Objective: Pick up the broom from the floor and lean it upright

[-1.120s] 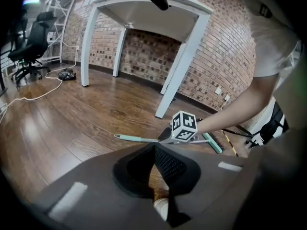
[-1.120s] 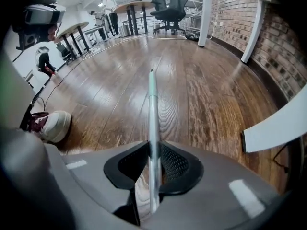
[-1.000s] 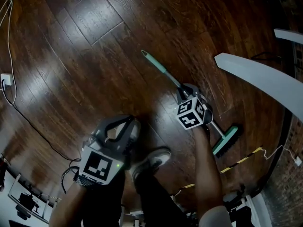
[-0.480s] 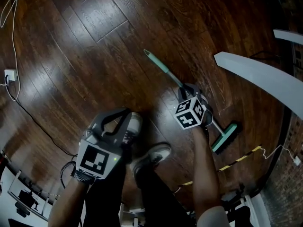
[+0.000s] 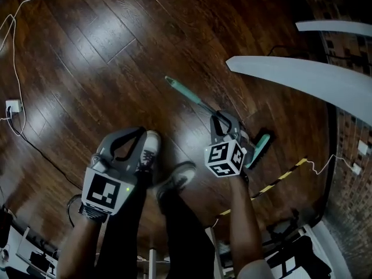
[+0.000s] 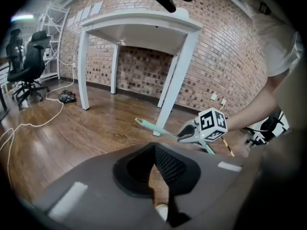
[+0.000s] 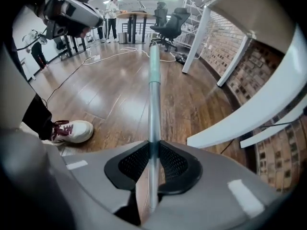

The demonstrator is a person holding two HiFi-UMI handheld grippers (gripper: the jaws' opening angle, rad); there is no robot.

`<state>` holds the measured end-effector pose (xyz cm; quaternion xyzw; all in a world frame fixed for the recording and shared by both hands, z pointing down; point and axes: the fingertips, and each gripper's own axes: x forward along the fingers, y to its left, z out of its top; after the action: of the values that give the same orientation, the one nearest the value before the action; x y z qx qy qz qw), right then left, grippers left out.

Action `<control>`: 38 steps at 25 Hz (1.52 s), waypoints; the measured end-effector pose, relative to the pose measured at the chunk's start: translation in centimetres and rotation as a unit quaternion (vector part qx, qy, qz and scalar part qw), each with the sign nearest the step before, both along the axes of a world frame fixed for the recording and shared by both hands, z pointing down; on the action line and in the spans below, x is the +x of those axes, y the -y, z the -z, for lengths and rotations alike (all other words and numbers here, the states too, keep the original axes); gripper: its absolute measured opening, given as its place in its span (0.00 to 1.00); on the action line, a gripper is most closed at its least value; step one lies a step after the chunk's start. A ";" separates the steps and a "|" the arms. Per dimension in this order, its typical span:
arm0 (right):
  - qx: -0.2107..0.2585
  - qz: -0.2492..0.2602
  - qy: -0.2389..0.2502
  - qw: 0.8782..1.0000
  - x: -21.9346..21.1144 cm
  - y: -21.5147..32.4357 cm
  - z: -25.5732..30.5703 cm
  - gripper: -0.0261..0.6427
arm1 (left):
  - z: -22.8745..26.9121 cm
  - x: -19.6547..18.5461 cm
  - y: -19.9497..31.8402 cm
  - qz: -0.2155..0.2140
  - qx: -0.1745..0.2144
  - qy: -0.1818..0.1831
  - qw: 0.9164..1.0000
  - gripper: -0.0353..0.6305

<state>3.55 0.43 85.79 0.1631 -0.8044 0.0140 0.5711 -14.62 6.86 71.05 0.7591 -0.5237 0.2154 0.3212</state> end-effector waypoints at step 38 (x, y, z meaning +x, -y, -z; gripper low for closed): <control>0.151 -0.295 0.204 0.921 22.6 19.7 31.5 0.18 | 23.8 21.1 12.5 -0.101 0.079 0.001 0.992 0.05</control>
<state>26.11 -19.30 54.32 0.4705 -0.8115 0.0931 0.3337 6.48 -5.62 47.27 0.8311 -0.4595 0.2055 0.2366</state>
